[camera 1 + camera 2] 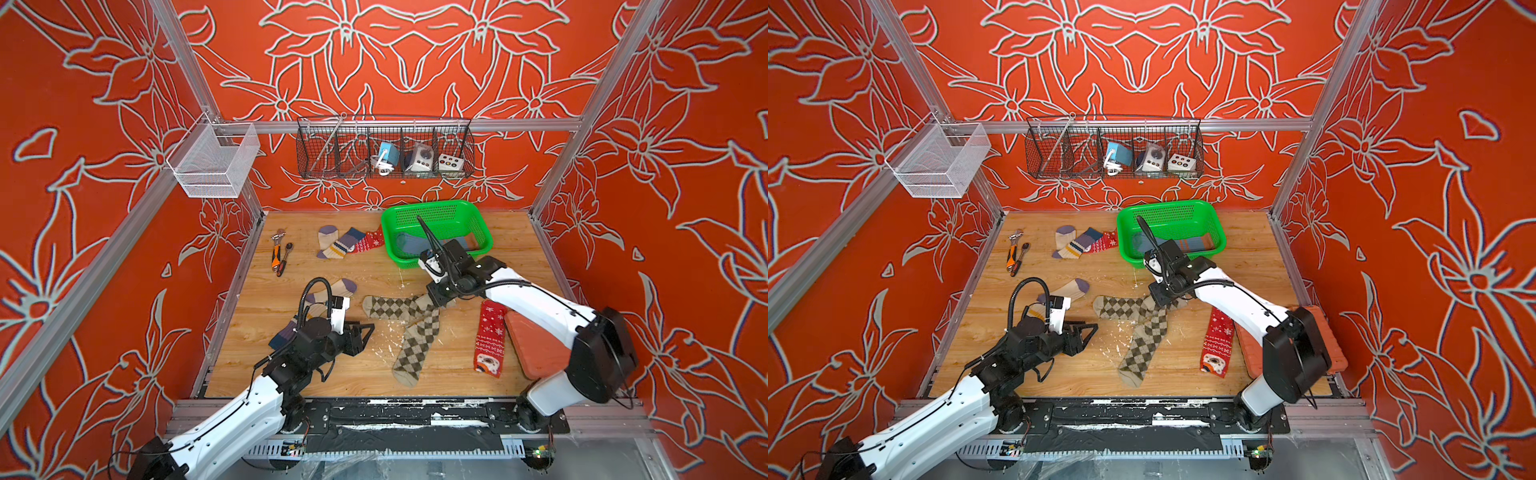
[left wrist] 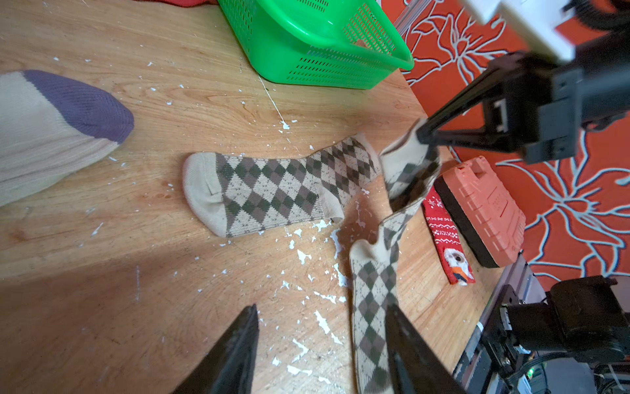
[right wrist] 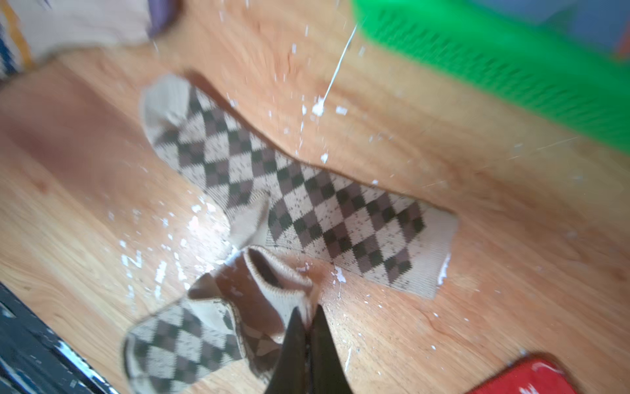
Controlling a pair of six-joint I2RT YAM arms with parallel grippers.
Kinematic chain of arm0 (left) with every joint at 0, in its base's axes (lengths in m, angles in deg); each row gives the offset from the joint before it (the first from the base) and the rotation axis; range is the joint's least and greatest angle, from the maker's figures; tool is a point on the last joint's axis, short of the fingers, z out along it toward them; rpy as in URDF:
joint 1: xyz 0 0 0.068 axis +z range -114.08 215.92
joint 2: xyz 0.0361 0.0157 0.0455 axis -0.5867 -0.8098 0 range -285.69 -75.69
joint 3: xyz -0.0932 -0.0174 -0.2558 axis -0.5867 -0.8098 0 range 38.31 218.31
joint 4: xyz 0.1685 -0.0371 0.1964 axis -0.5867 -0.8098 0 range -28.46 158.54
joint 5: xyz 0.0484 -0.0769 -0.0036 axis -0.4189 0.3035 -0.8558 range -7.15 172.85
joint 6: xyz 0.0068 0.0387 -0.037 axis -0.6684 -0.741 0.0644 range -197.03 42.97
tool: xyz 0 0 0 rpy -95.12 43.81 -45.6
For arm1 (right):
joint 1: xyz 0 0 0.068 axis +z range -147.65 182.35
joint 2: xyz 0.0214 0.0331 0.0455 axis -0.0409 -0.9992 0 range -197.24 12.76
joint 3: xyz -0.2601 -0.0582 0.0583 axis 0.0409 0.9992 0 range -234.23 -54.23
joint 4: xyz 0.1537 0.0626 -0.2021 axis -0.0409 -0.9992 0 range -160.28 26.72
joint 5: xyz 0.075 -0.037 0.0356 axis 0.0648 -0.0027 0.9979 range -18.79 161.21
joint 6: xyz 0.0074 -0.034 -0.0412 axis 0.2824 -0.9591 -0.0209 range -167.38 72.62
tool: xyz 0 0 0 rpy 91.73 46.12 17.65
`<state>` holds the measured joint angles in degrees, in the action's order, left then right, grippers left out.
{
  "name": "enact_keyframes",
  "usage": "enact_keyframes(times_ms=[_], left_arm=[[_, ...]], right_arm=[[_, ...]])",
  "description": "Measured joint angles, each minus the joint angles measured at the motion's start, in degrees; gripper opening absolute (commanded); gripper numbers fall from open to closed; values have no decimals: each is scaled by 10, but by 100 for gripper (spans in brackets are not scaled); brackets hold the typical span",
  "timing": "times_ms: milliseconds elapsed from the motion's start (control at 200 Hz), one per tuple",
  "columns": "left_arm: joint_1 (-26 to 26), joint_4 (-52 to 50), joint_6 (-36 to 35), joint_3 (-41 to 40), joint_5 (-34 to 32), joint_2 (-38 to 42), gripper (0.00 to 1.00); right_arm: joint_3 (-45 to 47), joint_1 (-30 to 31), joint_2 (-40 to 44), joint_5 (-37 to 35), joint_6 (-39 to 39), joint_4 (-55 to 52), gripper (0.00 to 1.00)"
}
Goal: Place the socks together as a pair
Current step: Pick up the sock from the center of the board, then flatten out the sock at the center of the board.
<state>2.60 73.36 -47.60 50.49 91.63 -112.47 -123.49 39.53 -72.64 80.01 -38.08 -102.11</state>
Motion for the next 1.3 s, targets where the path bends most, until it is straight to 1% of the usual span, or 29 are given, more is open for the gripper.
enact_keyframes(times_ms=[235,325,400,485,605,826,991,1051,1121,1301], left_arm=[[0,0,0,0,-1,-5,58],[0,1,0,0,-1,-12,58],[0,2,0,0,-2,-19,58],[0,3,0,0,-6,-19,58],[0,2,0,0,-23,-7,57],[0,-14,0,0,-68,59,57],[0,-28,0,0,-97,101,56],[0,-29,0,0,-103,108,56],[0,-30,0,0,-108,110,56],[0,-30,0,0,-113,101,56]], right_arm=[[2,0,105,-30,42,-12,0],[2,-2,147,-28,55,-15,0],[-6,-2,164,-15,66,-16,0],[-21,-2,160,14,81,-10,0],[-48,-2,130,70,106,6,0],[-110,15,75,156,159,62,0],[-135,41,74,187,194,112,0],[-127,47,83,193,205,130,0],[-94,47,113,190,219,152,0],[39,43,249,132,244,165,0]])
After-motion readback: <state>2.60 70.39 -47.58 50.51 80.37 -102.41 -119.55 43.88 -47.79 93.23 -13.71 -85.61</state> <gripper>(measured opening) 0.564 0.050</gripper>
